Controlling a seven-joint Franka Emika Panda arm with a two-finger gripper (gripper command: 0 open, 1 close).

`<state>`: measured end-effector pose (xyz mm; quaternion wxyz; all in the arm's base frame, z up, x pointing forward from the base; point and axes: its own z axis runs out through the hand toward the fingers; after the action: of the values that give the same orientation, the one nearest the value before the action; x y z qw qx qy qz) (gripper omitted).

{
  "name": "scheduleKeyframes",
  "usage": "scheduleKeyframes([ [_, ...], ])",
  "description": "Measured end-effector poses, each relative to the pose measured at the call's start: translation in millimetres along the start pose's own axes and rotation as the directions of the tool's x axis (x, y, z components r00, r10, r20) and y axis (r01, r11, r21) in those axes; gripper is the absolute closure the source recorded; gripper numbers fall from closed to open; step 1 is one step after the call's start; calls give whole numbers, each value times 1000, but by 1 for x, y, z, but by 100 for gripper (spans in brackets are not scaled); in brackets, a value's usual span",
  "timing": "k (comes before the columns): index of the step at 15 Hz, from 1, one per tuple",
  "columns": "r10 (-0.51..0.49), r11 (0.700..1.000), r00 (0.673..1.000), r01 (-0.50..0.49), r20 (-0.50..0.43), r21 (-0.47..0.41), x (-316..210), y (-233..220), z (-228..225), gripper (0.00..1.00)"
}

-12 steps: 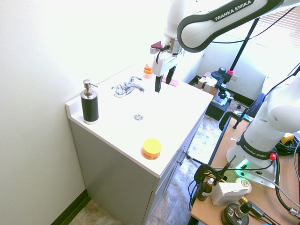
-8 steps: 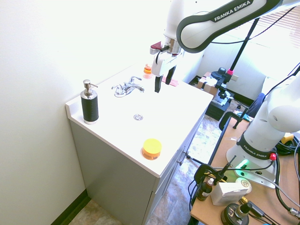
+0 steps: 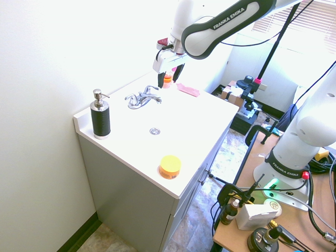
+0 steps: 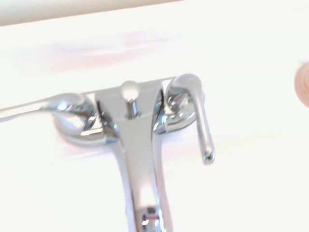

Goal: Turn off the cold water

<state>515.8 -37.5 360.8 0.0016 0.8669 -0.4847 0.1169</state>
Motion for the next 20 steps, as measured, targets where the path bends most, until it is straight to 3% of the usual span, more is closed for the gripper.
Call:
scheduleKeyframes([
  [8,36,999,999,-36,-4,-40,39,-42,55,0],
  [20,80,992,997,-80,-9,-93,60,-18,80,0],
])
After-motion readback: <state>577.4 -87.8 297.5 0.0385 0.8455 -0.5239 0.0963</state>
